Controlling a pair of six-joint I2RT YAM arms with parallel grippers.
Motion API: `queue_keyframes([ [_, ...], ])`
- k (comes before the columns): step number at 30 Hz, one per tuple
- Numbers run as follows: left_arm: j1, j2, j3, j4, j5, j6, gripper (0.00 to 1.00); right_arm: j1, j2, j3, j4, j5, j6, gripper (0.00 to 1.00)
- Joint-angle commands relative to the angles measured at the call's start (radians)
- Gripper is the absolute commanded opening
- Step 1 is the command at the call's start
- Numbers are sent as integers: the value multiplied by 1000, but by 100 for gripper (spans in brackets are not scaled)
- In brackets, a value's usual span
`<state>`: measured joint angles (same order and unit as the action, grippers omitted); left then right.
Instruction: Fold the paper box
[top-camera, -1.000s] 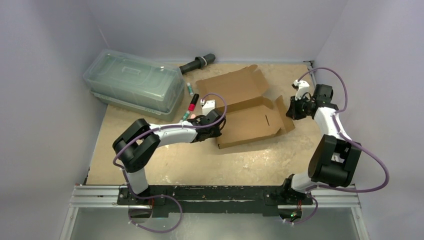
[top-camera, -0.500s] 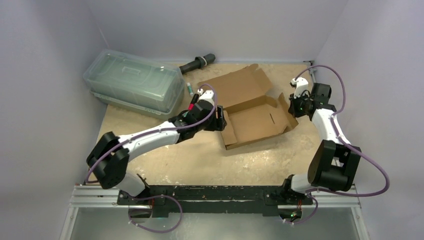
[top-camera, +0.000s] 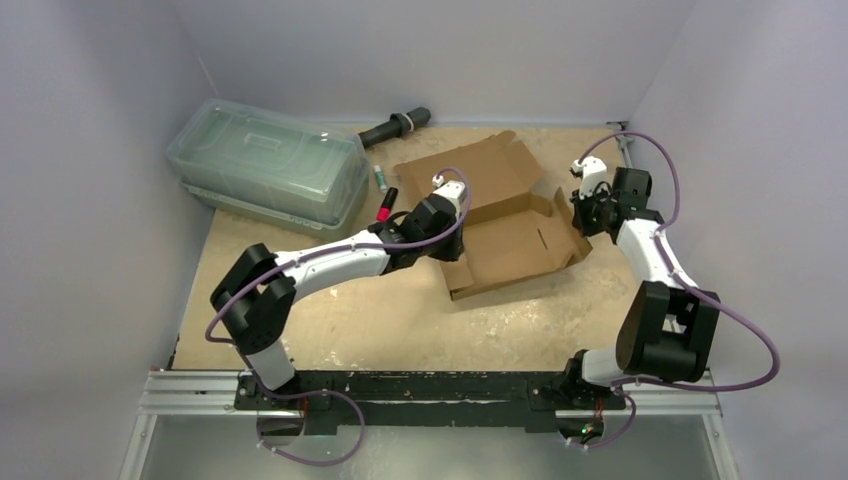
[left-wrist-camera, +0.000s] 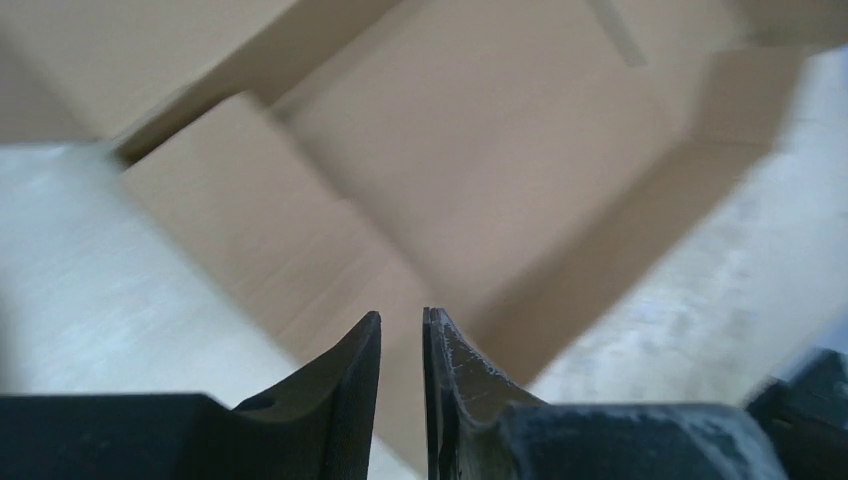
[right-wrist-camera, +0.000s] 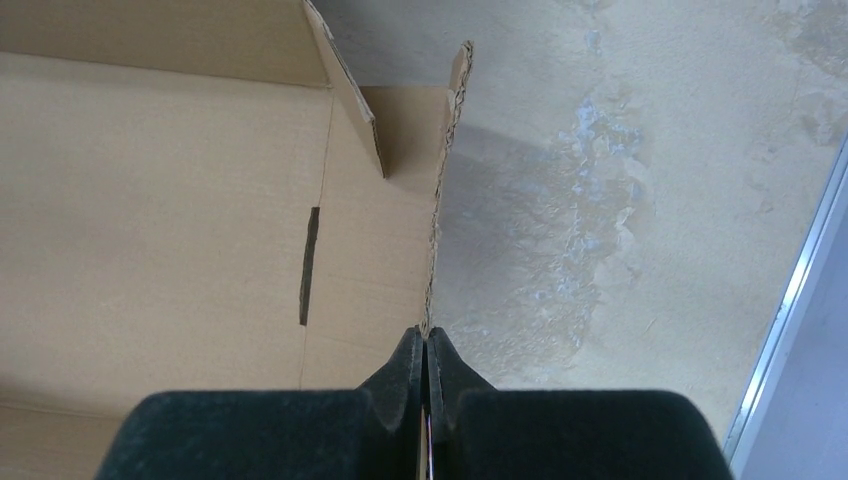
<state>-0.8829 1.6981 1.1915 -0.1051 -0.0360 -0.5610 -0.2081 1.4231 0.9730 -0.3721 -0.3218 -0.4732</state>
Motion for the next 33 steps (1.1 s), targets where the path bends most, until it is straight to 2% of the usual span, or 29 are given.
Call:
queue_keyframes([
  [1, 5, -22, 23, -222, -315, -35, 22, 8, -44, -8, 48, 21, -13, 0],
  [4, 5, -59, -43, -185, -311, -58, 29, 9, -43, -13, 54, 18, -11, 0],
  [8, 5, -34, -68, -164, -299, -92, 40, 9, -42, -15, 58, 13, -7, 0],
  [12, 23, 38, -75, -101, -243, -118, 42, 9, -50, -17, 54, 1, -7, 0],
  [20, 30, 115, -72, -38, -176, -157, 31, 9, -72, -32, 56, -27, -9, 0],
  [22, 31, 126, -66, -40, -173, -158, 23, 9, -77, -33, 54, -43, -7, 0],
  [25, 31, 145, -54, -53, -165, -157, 1, 9, -94, -32, 50, -82, -1, 0],
  [33, 6, 160, 30, -166, -240, -120, 0, 17, -131, -5, 56, -125, 41, 0],
])
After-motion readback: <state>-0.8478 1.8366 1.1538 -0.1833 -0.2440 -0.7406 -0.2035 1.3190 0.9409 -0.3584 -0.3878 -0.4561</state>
